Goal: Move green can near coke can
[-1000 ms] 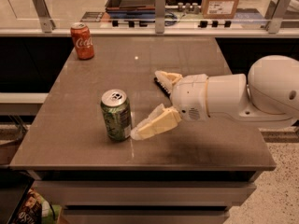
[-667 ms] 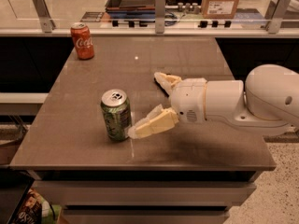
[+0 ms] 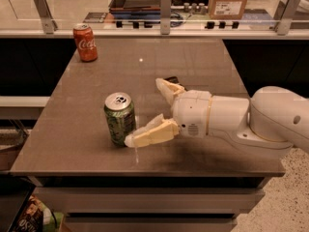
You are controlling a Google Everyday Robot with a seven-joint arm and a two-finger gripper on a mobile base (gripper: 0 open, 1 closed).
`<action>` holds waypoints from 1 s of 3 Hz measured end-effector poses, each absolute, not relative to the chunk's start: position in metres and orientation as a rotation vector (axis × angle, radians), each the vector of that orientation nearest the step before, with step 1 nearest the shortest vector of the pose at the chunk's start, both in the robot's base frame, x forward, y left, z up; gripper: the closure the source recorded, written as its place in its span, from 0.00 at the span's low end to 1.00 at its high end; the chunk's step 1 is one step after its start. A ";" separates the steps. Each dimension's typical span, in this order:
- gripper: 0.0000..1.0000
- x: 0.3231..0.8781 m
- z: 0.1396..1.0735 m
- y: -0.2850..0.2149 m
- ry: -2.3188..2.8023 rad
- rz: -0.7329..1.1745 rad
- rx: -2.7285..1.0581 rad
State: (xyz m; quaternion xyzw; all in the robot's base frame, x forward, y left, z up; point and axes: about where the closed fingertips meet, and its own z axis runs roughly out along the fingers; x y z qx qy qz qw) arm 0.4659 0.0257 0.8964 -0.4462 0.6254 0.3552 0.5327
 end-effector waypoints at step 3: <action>0.00 0.451 0.896 0.062 1.404 0.772 -1.094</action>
Offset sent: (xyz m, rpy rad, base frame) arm -0.0195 0.0268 -0.0019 0.0470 -0.1194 0.0002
